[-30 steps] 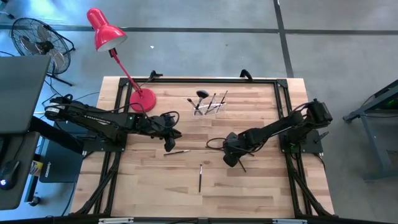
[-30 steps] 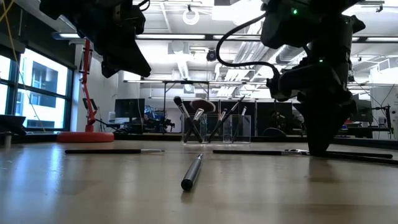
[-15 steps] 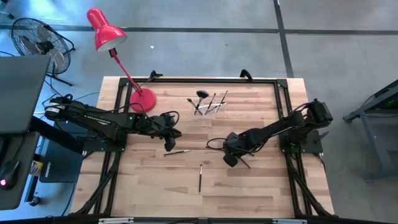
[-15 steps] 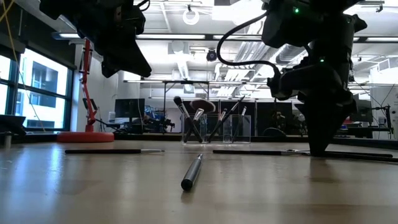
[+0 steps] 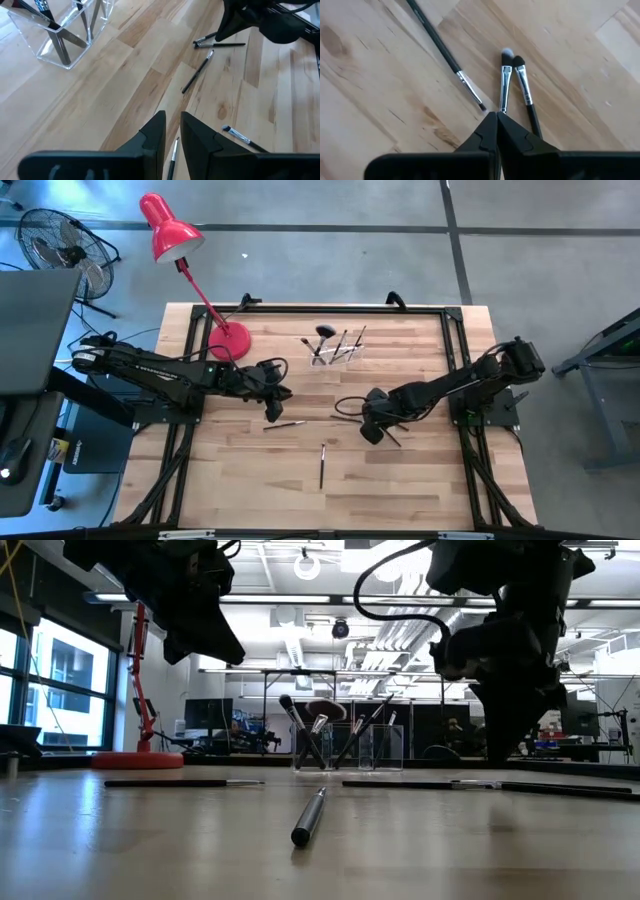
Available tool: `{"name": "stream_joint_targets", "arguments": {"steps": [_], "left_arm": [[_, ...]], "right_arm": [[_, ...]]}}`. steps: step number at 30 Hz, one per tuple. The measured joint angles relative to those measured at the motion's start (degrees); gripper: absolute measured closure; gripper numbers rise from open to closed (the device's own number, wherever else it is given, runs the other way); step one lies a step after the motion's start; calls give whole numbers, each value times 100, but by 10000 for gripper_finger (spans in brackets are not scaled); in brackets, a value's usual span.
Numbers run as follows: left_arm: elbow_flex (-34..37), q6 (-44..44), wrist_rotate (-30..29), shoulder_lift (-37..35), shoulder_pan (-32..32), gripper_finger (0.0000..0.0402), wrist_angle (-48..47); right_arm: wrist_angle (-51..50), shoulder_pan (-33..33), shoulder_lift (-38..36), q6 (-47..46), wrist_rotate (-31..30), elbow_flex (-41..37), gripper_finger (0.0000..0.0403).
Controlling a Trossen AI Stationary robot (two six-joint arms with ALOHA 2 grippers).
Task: Put items in baskets/containers
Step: Put the eyeshadow brush into the transparent organizer
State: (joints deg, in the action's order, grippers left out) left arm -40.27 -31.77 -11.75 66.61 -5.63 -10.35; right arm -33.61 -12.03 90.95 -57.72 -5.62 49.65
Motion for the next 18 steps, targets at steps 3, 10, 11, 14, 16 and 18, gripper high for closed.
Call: {"name": "stream_joint_targets", "arguments": {"steps": [3,10,11,14,16,18], "left_arm": [[0,-2,0,2,0,346,4],[0,-7,2,2,0,346,3],[0,-7,2,2,0,346,4],[0,-24,2,2,0,346,4],[0,-42,4,2,0,346,0],[0,-42,4,2,0,346,2]], "right_arm": [[0,2,-28,-11,26,2,400],[68,0,-32,252,76,4,399],[93,0,-32,257,81,5,399],[189,-2,-21,269,91,8,398],[196,-2,7,269,85,11,398],[192,-2,21,271,35,11,398]]}}
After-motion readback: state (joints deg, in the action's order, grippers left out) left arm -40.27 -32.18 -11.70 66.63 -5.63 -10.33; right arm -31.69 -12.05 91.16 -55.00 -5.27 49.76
